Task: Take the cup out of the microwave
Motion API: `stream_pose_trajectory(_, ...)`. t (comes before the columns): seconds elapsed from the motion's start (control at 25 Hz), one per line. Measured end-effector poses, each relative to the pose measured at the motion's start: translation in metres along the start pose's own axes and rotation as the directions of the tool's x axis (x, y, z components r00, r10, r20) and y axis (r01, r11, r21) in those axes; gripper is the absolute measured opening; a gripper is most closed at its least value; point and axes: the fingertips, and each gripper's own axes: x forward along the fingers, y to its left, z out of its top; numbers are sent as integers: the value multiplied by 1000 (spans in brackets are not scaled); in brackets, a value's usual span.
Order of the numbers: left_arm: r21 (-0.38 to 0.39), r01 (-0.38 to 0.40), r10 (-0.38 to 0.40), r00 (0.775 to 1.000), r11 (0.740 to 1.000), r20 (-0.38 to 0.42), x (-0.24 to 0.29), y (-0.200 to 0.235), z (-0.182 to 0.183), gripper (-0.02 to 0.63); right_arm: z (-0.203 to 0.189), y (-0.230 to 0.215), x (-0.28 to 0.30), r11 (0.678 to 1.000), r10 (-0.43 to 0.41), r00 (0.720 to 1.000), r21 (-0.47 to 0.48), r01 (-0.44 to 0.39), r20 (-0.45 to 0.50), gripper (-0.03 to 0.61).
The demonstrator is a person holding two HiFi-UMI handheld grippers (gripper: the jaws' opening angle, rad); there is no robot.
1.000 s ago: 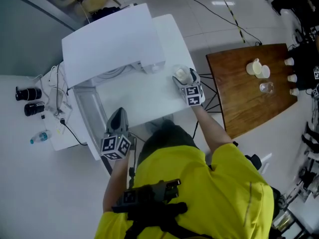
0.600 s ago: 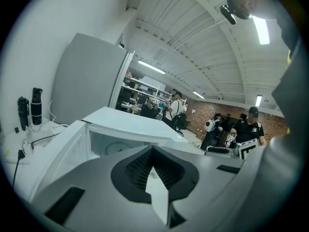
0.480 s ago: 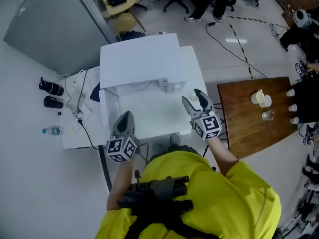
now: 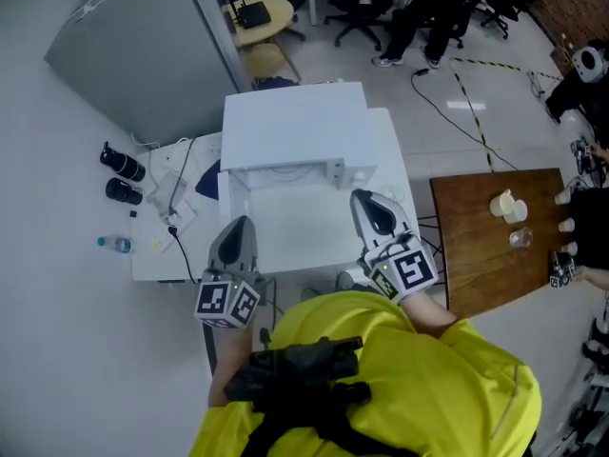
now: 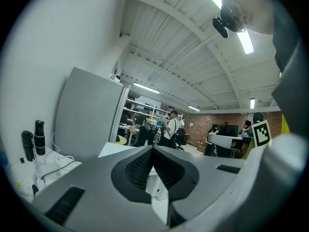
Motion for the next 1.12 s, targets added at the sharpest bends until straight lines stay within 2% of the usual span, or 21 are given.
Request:
stream_pose_trajectory(0.2,-18,3,-3,1000,1000,-24,-11,3,-14,-8,-15,9,-5,1000,9,999,-10,-9,-37,3)
stream_pose_trajectory(0.36,-20,11,-12,999,1000,-53,-11,5,-24,-8,-29,8,-10,999,-21,998,47,24,-61,3)
stream_pose_trajectory(0.72,7,59,-58,997,998,-51,-13,-5,-34,-8,-35,15,-24,996,-41,998,79,46,-57,3)
stream_pose_trajectory(1.12,5,56,-55,995,998,-86,-15,3,-43,-8,-48,26,-14,994,-21,996,104,29,-82,3)
